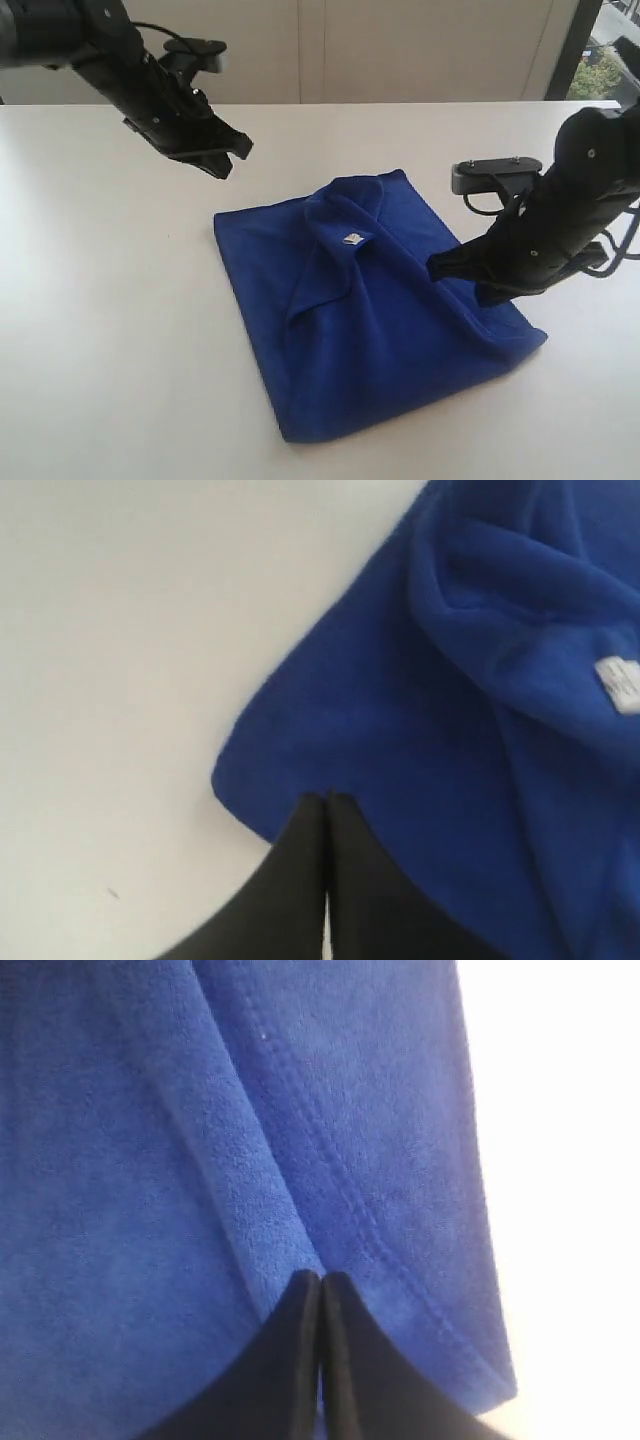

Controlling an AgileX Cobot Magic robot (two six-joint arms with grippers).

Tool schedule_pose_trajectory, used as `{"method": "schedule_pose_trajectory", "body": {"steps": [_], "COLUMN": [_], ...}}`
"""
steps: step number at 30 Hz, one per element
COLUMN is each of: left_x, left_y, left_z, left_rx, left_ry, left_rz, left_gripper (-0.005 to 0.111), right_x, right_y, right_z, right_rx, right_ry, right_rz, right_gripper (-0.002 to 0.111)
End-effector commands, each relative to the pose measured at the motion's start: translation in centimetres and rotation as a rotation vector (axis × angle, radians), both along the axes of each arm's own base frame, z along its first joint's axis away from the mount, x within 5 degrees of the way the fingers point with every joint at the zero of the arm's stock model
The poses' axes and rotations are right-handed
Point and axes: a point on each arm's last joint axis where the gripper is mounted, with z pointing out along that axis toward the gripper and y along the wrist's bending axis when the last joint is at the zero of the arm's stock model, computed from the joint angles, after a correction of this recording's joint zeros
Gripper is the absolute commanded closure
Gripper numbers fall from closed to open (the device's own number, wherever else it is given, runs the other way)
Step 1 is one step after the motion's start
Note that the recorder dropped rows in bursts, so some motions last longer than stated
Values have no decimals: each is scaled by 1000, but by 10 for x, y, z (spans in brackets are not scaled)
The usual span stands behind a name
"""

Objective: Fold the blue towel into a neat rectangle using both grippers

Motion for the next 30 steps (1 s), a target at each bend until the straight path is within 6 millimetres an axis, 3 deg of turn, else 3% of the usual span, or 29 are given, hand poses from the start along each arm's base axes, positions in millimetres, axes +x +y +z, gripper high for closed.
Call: {"method": "schedule_pose_trajectory", "body": {"steps": [1,4,10,16,20,25,30], "left_x": [-33,-56,-120,-158,-168,-168,-170], "left_y": [2,-4,-34,-59,-67,-70,-64], "left_z": [12,-5,-46,-74,-84,-115,-123], "left_rx": [12,20,53,41,29,81,183], "left_ry": [173,227,231,248,204,251,256], "left_rz": [-30,-9,-57,-71,-78,-70,-155], "left_gripper": [107,107,107,107,107,107,107], "right_x": [-5,-8,-12,-15,-17,-17,-17], "right_y": [-5,-9,-11,-12,-12,-12,-12], "right_z": [14,15,7,1,-1,-1,-1], "right_rx": [-48,-95,-100,-94,-92,-93,-93], "right_ry": [-45,-20,-22,-22,-20,-18,-20], "right_rz": [43,71,70,53,52,52,52], "right_gripper": [108,108,108,108,108,108,108]}}
